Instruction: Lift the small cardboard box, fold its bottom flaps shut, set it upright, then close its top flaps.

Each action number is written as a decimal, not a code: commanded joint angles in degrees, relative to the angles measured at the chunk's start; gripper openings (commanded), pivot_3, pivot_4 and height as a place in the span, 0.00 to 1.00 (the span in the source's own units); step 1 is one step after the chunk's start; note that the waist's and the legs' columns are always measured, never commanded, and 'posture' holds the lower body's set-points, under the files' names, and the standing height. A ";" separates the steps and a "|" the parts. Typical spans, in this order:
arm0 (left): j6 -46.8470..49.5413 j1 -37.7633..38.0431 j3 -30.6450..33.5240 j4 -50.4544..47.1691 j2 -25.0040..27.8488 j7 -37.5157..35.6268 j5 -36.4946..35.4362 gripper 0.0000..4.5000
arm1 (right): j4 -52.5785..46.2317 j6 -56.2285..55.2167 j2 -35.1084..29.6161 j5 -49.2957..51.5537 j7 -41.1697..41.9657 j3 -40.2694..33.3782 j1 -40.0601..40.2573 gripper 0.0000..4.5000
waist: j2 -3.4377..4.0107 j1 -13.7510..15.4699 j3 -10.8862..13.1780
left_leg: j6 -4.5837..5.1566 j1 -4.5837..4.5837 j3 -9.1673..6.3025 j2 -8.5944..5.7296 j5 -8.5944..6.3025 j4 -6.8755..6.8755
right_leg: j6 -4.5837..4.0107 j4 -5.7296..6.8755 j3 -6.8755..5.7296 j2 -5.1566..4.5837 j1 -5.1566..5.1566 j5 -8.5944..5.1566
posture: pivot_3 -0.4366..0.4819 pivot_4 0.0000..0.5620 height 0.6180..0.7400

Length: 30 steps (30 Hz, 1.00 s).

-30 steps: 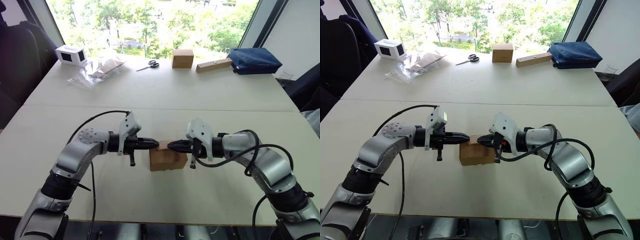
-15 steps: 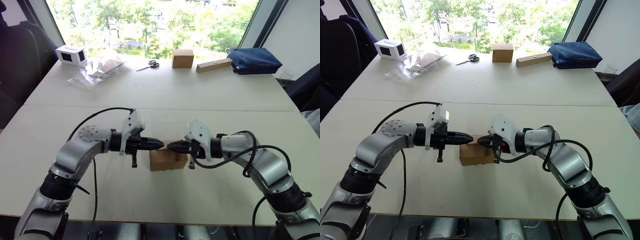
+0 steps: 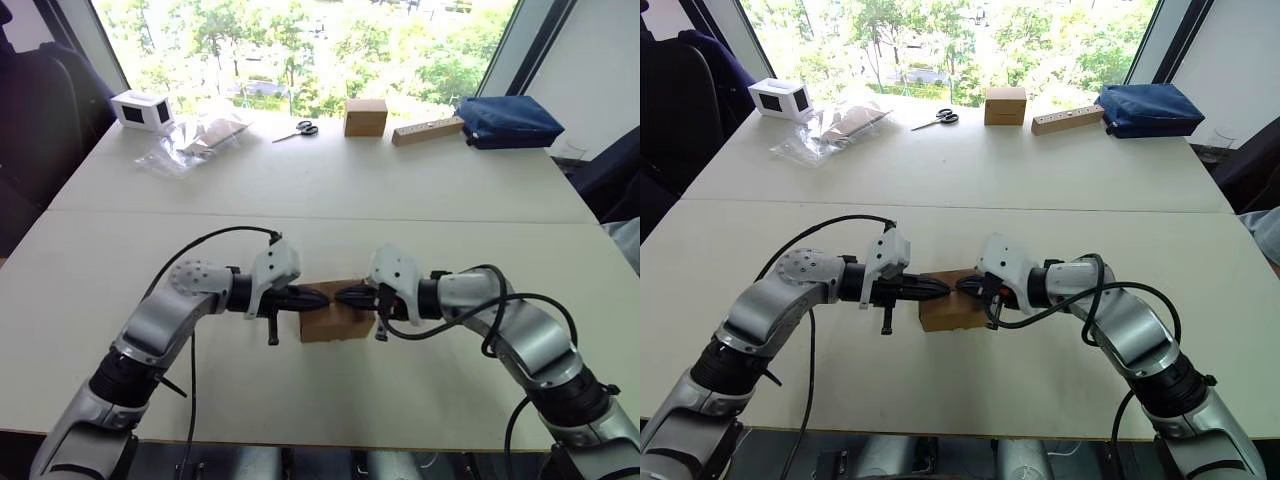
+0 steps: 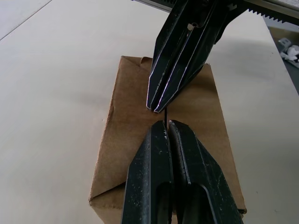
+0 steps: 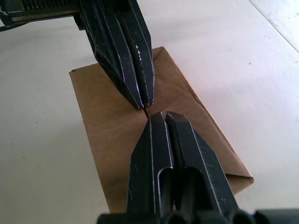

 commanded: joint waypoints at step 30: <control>13.06 14.36 27.31 -9.47 11.68 4.51 -18.97 0.02 | -10.34 9.14 -4.89 26.58 -0.31 -32.08 13.10 0.00 | 0.02 -0.22 0.00 | 0.00 0.02 0.06 0.04 -0.01 -0.11 | 0.00 -0.06 0.05 -0.03 -0.01 0.00 | 0.48 0.27 1.00</control>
